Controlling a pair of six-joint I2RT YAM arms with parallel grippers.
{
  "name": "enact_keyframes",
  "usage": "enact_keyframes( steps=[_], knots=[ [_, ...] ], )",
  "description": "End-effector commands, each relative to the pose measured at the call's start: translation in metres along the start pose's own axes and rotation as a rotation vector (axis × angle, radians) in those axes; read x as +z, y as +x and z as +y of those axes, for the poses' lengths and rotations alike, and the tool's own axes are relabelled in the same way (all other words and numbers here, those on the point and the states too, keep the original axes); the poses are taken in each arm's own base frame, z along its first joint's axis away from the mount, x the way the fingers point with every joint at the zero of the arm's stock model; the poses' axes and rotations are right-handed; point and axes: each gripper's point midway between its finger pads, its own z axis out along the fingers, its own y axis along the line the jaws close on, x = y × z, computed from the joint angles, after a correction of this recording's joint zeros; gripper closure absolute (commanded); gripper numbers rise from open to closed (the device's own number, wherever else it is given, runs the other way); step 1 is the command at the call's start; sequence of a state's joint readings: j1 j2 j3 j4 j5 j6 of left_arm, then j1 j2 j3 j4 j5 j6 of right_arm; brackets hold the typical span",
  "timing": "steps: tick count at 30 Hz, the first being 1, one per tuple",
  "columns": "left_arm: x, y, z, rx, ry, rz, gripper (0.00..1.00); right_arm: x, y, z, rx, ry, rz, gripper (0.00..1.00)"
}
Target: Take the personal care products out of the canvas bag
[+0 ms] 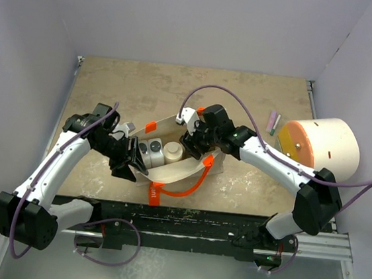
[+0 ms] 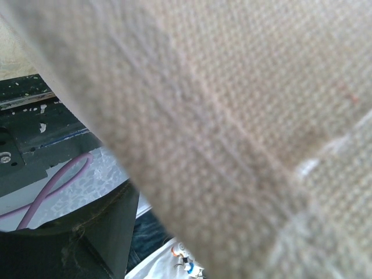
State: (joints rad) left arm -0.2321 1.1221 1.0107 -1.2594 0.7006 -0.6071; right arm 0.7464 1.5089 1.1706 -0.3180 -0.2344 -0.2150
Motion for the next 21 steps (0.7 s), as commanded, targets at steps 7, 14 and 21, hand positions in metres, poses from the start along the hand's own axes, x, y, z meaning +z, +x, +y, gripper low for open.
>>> enact_keyframes(
  steps=[7, 14, 21],
  knots=[
    [-0.001, -0.015, 0.004, 0.043, -0.050, -0.046, 0.43, 0.000, -0.040, -0.015, -0.259, 0.005, -0.164, 0.38],
    [-0.002, -0.014, 0.005, 0.056, -0.060, -0.037, 0.42, 0.003, -0.042, -0.017, -0.167, -0.021, -0.286, 0.42],
    [-0.003, -0.013, 0.006, 0.068, -0.064, -0.030, 0.41, 0.014, -0.034, -0.026, -0.128, 0.015, -0.329, 0.49]
  ],
)
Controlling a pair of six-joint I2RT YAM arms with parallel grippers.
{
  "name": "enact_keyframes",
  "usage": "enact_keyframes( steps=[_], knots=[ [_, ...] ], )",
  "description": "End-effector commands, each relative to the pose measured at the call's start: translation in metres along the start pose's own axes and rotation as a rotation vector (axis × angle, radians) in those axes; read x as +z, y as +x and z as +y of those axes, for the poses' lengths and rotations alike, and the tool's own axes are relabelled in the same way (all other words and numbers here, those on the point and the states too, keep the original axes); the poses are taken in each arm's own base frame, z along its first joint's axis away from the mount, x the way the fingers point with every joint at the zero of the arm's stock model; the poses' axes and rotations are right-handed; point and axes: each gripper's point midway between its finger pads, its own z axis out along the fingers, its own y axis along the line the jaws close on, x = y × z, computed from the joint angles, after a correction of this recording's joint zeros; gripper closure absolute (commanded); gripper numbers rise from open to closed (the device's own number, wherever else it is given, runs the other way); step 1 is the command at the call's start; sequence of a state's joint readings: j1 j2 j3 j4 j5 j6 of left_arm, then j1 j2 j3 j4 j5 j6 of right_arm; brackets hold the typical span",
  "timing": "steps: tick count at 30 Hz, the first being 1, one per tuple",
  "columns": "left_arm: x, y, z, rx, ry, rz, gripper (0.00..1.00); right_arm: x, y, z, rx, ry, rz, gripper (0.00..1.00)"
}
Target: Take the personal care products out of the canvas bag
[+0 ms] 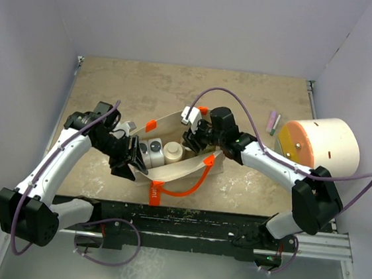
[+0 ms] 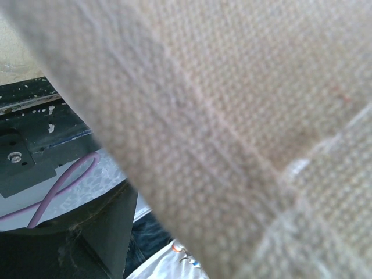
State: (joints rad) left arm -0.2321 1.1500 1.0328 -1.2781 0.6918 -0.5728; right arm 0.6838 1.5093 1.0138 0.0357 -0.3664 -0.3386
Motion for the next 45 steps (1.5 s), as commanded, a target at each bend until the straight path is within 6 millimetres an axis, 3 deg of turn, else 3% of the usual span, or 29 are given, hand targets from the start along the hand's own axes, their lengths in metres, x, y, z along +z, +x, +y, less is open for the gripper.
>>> enact_keyframes(
  steps=[1, 11, 15, 19, 26, 30, 34, 45],
  knots=[
    [-0.002, -0.011, 0.005, 0.051, -0.048, -0.042, 0.41, -0.001, -0.017, -0.010, 0.016, 0.040, -0.116, 0.50],
    [-0.004, -0.015, 0.004, 0.077, -0.058, -0.038, 0.40, 0.004, 0.005, -0.013, 0.044, 0.060, -0.100, 0.61],
    [-0.004, -0.015, 0.005, 0.082, -0.064, -0.032, 0.40, 0.003, 0.008, -0.013, 0.019, 0.054, -0.079, 0.84],
    [-0.006, -0.014, 0.005, 0.087, -0.067, -0.037, 0.36, -0.008, -0.014, -0.023, -0.008, 0.108, -0.136, 1.00],
    [-0.009, -0.015, 0.003, 0.098, -0.067, -0.057, 0.16, -0.025, -0.066, -0.027, 0.023, 0.098, -0.236, 1.00],
    [-0.010, -0.015, 0.002, 0.104, -0.061, -0.064, 0.09, -0.037, -0.099, -0.032, 0.049, 0.106, -0.312, 1.00],
    [-0.011, -0.015, 0.001, 0.113, -0.055, -0.067, 0.02, -0.047, -0.117, -0.037, 0.086, 0.130, -0.342, 1.00],
    [-0.016, -0.017, -0.002, 0.145, -0.058, -0.099, 0.01, -0.075, -0.139, -0.041, 0.151, 0.171, -0.349, 1.00]
  ],
)
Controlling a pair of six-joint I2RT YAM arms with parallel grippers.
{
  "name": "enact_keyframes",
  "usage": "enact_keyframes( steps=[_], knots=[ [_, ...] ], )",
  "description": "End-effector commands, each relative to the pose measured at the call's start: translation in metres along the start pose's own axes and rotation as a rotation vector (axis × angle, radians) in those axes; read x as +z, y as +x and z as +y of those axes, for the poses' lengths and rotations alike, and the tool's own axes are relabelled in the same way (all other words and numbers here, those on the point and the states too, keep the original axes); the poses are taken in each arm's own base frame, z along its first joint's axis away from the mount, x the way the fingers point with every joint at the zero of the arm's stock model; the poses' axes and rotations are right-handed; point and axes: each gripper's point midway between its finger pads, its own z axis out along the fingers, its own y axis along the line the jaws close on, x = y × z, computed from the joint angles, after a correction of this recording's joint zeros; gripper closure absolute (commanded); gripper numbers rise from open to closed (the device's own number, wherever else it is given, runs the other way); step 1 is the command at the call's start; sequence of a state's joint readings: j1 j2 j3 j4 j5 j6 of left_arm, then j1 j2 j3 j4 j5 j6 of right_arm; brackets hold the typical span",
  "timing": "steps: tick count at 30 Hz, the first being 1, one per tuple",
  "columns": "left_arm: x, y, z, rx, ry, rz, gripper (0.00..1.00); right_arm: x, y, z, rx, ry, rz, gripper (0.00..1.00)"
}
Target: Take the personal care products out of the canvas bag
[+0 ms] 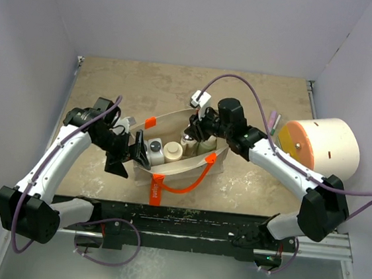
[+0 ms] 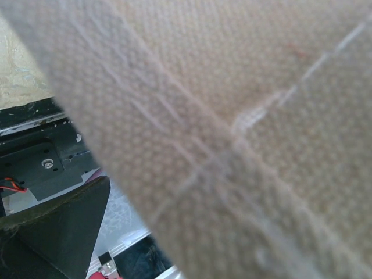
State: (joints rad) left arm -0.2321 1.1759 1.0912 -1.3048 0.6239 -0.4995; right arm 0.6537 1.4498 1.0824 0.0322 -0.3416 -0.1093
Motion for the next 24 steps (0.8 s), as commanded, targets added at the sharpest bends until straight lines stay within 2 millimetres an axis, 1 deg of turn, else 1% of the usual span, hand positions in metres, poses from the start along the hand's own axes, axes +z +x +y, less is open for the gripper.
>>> enact_keyframes(
  steps=[1, 4, 11, 13, 16, 18, 20, 24],
  knots=[
    [-0.011, -0.008, -0.005, 0.066, -0.003, -0.065, 0.01, -0.043, -0.104, -0.006, -0.035, 0.062, -0.254, 1.00],
    [-0.014, -0.008, -0.008, 0.077, 0.005, -0.079, 0.01, -0.052, -0.112, -0.005, -0.010, 0.076, -0.249, 1.00],
    [-0.028, -0.017, -0.016, 0.109, -0.010, -0.146, 0.01, -0.077, -0.131, -0.013, 0.072, 0.157, -0.253, 1.00],
    [-0.033, -0.020, -0.019, 0.123, -0.011, -0.174, 0.01, -0.087, -0.142, -0.015, 0.085, 0.181, -0.267, 1.00],
    [-0.037, -0.024, -0.019, 0.133, -0.022, -0.204, 0.01, -0.100, -0.154, -0.010, 0.133, 0.173, -0.281, 1.00],
    [-0.037, -0.023, -0.019, 0.132, -0.025, -0.209, 0.01, -0.109, -0.163, -0.010, 0.145, 0.182, -0.291, 1.00],
    [-0.039, -0.021, -0.020, 0.135, -0.015, -0.220, 0.01, -0.117, -0.167, -0.013, 0.160, 0.211, -0.280, 1.00],
    [-0.041, -0.017, -0.020, 0.145, -0.006, -0.236, 0.01, -0.136, -0.182, -0.021, 0.185, 0.280, -0.295, 1.00]
  ],
)
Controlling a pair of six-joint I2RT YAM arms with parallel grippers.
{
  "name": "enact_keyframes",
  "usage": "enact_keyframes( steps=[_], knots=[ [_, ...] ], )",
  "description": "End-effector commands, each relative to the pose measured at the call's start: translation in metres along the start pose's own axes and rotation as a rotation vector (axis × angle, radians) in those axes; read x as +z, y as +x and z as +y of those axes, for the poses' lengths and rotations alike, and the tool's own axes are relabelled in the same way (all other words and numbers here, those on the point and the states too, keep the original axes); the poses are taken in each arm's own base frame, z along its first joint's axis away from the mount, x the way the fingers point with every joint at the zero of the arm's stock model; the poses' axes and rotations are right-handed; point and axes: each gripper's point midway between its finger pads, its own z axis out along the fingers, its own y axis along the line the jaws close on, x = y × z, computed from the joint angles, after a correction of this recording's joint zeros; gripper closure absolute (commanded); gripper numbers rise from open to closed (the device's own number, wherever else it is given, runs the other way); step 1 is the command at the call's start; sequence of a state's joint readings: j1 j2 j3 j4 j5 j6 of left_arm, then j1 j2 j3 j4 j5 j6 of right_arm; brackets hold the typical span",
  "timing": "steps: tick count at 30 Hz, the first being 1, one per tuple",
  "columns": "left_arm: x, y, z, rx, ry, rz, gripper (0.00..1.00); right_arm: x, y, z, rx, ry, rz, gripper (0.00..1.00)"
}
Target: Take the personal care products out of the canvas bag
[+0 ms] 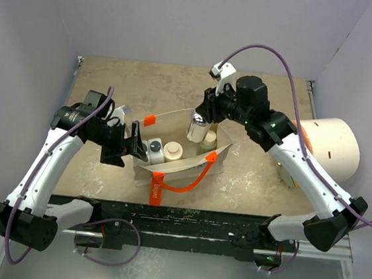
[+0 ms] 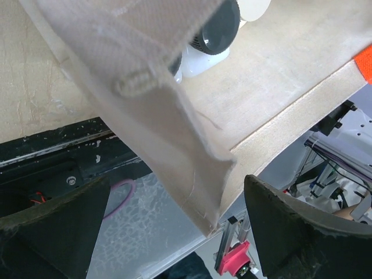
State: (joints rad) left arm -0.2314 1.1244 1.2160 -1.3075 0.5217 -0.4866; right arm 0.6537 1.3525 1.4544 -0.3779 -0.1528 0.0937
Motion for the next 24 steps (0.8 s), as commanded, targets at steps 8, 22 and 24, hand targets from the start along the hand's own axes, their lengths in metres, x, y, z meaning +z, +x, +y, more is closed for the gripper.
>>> enact_keyframes(
  steps=[8, 22, 24],
  knots=[
    [-0.015, 0.000, -0.007, 0.035, 0.020, -0.073, 0.01, -0.079, -0.125, -0.017, 0.030, 0.176, -0.296, 1.00],
    [-0.018, -0.002, -0.006, 0.062, -0.004, -0.045, 0.01, -0.113, -0.142, -0.115, -0.012, 0.492, -0.324, 1.00],
    [-0.019, -0.003, -0.006, 0.063, -0.008, -0.041, 0.01, -0.105, -0.130, -0.131, -0.009, 0.517, -0.309, 1.00]
  ],
)
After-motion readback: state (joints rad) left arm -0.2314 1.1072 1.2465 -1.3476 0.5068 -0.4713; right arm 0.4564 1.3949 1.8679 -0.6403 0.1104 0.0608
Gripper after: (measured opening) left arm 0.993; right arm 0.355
